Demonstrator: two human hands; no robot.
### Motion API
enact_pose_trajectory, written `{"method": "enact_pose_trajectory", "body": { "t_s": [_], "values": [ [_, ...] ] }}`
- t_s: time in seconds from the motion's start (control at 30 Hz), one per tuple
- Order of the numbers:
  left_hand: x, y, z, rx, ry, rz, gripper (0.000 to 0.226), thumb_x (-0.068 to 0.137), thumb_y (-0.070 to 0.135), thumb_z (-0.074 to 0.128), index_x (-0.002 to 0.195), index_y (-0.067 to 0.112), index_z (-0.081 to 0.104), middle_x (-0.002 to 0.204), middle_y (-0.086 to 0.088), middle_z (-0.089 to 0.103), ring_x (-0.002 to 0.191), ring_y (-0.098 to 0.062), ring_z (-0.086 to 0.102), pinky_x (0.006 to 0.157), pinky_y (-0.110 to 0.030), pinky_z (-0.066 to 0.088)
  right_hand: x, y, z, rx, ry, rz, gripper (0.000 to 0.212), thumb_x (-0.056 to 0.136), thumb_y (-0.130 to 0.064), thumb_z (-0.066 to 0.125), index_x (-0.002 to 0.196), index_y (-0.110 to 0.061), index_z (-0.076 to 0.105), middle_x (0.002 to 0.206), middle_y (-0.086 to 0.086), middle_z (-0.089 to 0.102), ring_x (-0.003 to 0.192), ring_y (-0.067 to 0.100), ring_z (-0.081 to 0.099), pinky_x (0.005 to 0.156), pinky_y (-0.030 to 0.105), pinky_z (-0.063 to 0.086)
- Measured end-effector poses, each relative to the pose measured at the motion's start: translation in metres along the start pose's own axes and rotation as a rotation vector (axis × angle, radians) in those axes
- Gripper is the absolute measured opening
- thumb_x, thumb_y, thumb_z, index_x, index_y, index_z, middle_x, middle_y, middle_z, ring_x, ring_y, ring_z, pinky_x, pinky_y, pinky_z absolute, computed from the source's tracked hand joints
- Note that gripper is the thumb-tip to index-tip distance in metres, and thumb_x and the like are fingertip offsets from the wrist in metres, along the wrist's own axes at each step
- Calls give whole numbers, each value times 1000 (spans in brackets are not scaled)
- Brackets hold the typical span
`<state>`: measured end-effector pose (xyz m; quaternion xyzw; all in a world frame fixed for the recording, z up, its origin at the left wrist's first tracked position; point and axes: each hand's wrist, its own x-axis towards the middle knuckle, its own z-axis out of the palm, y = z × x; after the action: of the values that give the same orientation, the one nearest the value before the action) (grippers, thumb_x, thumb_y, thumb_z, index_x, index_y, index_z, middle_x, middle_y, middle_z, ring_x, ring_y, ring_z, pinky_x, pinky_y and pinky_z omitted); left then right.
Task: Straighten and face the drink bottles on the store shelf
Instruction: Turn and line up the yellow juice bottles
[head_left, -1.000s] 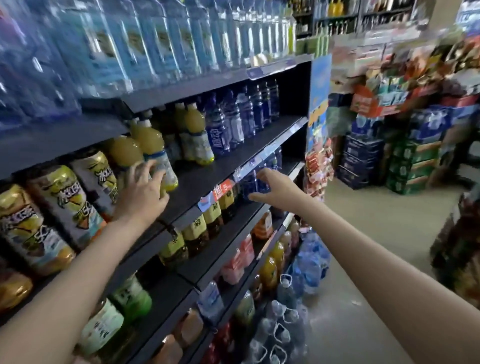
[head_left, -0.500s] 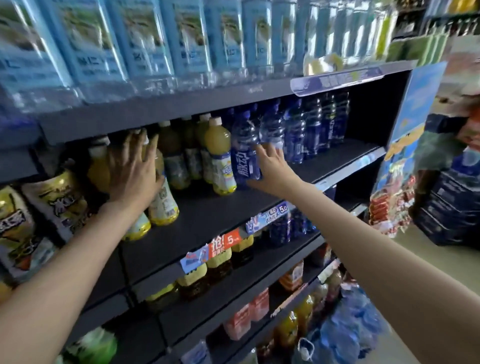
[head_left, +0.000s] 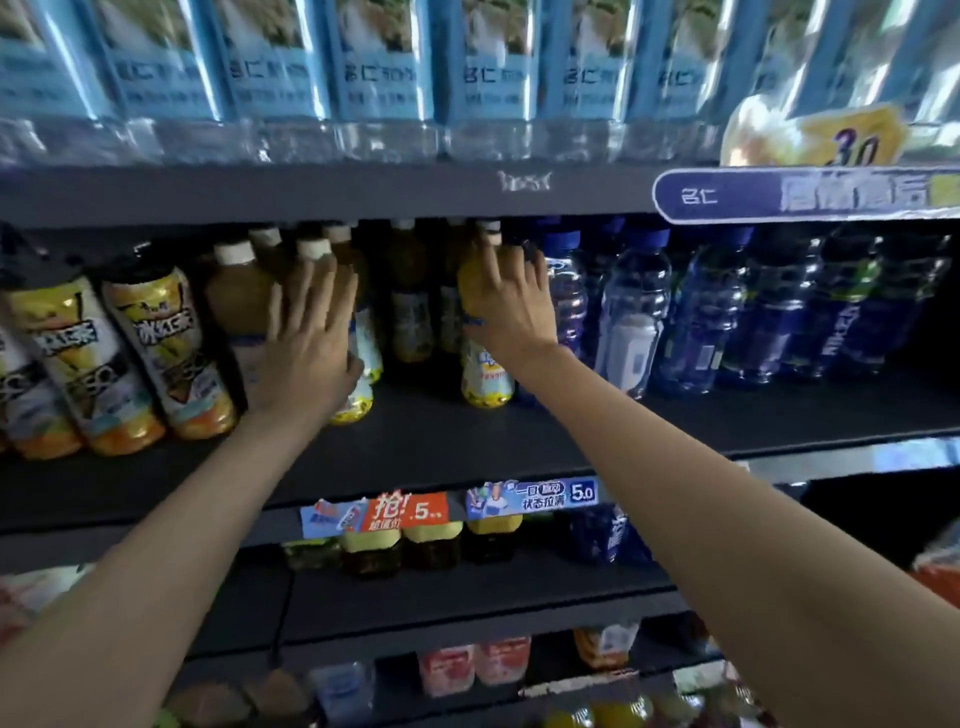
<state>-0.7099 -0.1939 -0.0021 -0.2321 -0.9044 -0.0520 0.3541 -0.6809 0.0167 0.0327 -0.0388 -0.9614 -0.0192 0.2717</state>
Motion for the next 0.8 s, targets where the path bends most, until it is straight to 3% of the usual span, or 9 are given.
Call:
{"method": "enact_pose_trajectory", "body": {
  "t_s": [0.13, 0.23, 0.3, 0.4, 0.5, 0.63, 0.7, 0.8],
  "values": [
    [-41, 24, 1, -100, -34, -68, 79, 77, 9, 68, 146, 8, 28, 155, -13, 18, 144, -28, 11, 113, -51, 8, -3, -11, 3, 195, 66, -69, 82, 82, -15, 66, 149, -15, 18, 149, 16, 24, 131, 37, 32, 110, 47, 27],
    [-50, 33, -3, -252, -77, -99, 83, 80, 11, 68, 148, 9, 21, 157, -10, 12, 145, -26, 7, 115, -51, 13, -16, -15, 1, 422, 148, -126, 71, 81, 2, 59, 145, -9, 30, 144, 19, 29, 131, 41, 27, 103, 51, 33],
    [-49, 38, -10, -401, -99, -132, 87, 81, 13, 69, 149, 14, 15, 157, -7, 11, 145, -24, 9, 115, -47, 17, -28, -9, -2, 594, 174, -81, 75, 77, -1, 65, 144, -11, 32, 139, 19, 32, 126, 42, 34, 98, 49, 38],
    [-40, 53, -23, -701, -184, -202, 87, 83, 17, 69, 149, 21, 12, 156, -3, 15, 142, -18, 16, 113, -29, 18, -47, 4, -14, 815, 191, -12, 85, 68, -9, 79, 140, -15, 35, 135, 11, 33, 116, 33, 46, 86, 34, 44],
    [-32, 72, -27, -920, -361, -265, 77, 81, 13, 70, 145, 17, 27, 149, -5, 32, 138, -19, 28, 109, -28, 25, -70, 14, -34, 930, 170, -10, 90, 65, -19, 85, 139, -15, 33, 132, 10, 38, 108, 20, 46, 79, 18, 40],
    [-51, 76, -48, -1352, -733, -367, 53, 72, 22, 78, 120, 23, 54, 113, 6, 66, 113, -15, 58, 92, -26, 45, -90, 13, -60, 1045, 160, 59, 86, 66, -25, 85, 136, -20, 36, 122, 6, 49, 106, 17, 53, 86, 25, 48],
    [-68, 72, -63, -1452, -776, -394, 54, 67, 24, 79, 116, 22, 57, 101, 8, 71, 101, -13, 63, 84, -25, 49, -97, 2, -71, 1089, 129, 115, 81, 67, -25, 85, 134, -22, 39, 115, 0, 54, 103, 14, 56, 85, 25, 49],
    [-89, 63, -87, -1621, -778, -461, 38, 73, 20, 73, 109, 18, 61, 98, 3, 72, 98, -16, 63, 90, -34, 48, -107, -27, -81, 1172, 105, 231, 70, 69, -27, 83, 128, -19, 47, 111, -4, 58, 103, 13, 58, 89, 30, 50]
  ]
}}
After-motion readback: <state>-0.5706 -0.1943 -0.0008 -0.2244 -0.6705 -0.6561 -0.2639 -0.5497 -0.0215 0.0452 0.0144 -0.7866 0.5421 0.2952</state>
